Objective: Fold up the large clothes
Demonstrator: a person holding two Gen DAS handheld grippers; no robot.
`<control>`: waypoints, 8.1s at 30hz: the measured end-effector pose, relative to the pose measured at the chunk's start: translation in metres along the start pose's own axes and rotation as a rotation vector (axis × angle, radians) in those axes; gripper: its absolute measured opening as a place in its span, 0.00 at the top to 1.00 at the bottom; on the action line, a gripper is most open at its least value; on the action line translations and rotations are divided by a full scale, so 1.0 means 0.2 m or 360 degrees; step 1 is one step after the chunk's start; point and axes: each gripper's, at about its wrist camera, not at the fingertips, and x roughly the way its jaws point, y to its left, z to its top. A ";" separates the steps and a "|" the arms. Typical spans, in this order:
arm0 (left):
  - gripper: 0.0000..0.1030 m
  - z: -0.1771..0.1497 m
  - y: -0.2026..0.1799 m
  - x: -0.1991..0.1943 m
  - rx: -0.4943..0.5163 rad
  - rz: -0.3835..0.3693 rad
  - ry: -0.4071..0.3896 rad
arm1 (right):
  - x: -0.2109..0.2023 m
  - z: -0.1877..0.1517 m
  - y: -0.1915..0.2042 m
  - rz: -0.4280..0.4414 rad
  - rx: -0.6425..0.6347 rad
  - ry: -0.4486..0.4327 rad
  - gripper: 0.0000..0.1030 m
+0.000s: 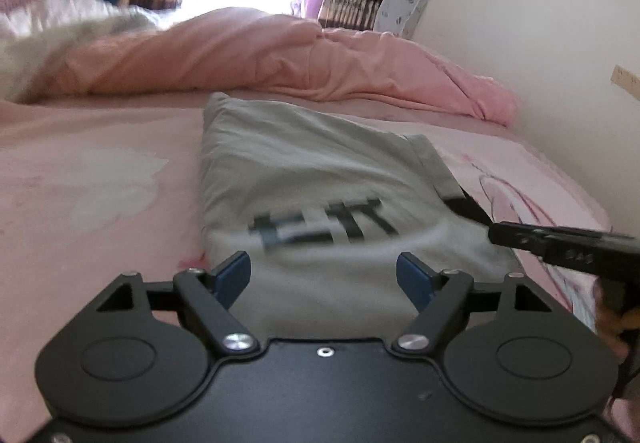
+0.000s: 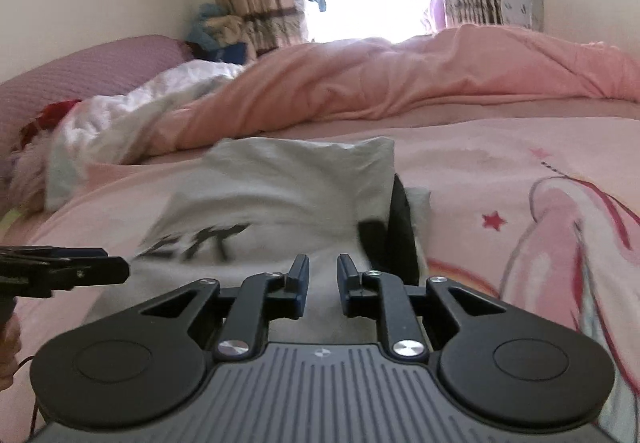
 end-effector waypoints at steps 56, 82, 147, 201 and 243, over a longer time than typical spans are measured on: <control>0.23 -0.23 -0.16 0.09 0.0065 0.0160 0.0075 | 0.19 -0.09 0.01 -0.0260 0.0099 -0.0008 0.78; 0.18 -0.41 -0.17 -0.19 -0.0190 0.0034 0.0054 | -0.14 -0.34 0.11 -0.0311 0.0103 0.0061 0.74; 0.16 -0.18 -0.17 0.02 -0.0043 0.0222 0.0076 | 0.12 -0.14 0.07 -0.0373 0.0112 0.0007 0.64; 0.00 -0.77 -0.59 -1.26 -0.0158 0.0456 0.0193 | -1.18 -0.67 0.48 -0.0583 -0.0025 0.0155 0.26; 0.00 -0.77 -0.63 -1.22 -0.0128 0.0474 0.0206 | -1.16 -0.65 0.45 -0.0587 -0.0014 0.0170 0.26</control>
